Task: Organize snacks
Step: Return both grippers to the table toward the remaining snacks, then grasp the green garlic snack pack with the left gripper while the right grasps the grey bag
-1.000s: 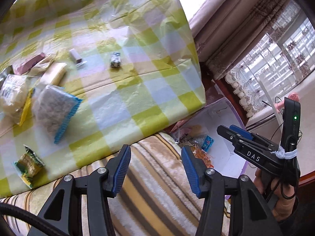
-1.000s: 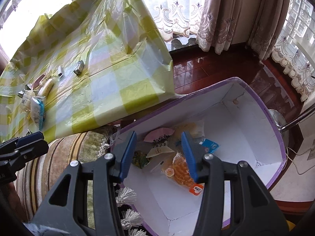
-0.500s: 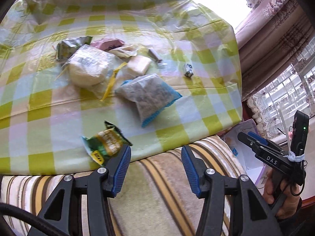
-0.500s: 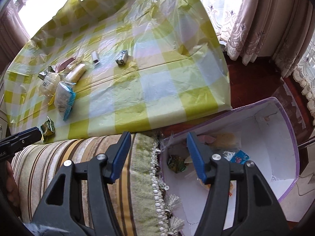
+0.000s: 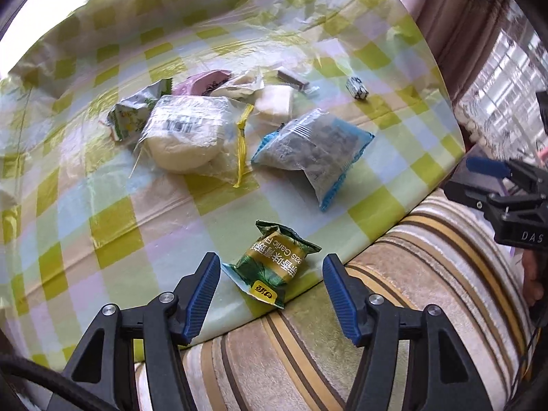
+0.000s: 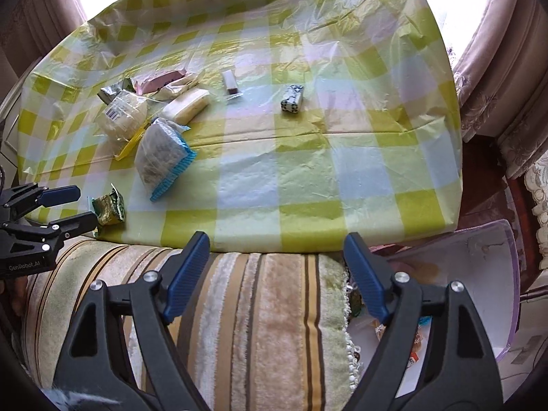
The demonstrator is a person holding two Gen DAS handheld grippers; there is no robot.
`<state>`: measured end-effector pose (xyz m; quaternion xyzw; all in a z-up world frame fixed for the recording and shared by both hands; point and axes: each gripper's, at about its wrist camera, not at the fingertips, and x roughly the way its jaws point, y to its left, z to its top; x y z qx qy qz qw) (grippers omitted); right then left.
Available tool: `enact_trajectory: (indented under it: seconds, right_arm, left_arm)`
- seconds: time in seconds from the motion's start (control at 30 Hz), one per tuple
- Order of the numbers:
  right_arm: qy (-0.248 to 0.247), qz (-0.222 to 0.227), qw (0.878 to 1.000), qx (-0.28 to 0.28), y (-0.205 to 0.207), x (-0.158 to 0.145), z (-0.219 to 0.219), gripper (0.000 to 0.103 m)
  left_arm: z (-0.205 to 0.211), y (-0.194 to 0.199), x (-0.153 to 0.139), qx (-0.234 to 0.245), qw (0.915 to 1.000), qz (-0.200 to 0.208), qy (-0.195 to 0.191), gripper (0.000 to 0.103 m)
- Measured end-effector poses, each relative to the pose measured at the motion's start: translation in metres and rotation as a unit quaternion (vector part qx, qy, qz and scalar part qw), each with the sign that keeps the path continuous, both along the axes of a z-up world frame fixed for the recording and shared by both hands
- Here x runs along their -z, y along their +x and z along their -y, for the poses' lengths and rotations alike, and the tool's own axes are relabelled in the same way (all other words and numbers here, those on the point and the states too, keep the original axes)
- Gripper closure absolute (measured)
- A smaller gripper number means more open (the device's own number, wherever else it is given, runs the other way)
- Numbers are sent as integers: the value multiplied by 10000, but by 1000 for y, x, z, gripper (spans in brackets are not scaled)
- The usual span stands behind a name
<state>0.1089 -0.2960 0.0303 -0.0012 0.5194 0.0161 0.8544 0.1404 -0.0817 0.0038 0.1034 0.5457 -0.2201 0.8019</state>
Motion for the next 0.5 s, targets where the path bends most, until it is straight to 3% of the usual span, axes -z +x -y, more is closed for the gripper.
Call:
enact_trajectory:
  seconds: [0.2,0.33,0.4,0.5]
  right_arm:
    - [-131,-68,9994,-306,11,3,-25,19]
    - [-218,-98,9983,-524,20,6,-42,19]
    - [-254,-97,9978,-608,25,6,-49,17]
    - [-356,-74,9967,-720,33,8,-61,16]
  left_arm:
    - [16,11,15,652,9975,-84,254,40]
    - [18,16,28,736,9957,-110,558,42]
    - [15,18,30,706,9964,-169,428,51]
    - [10,19,30,674,9972,-203,262,55]
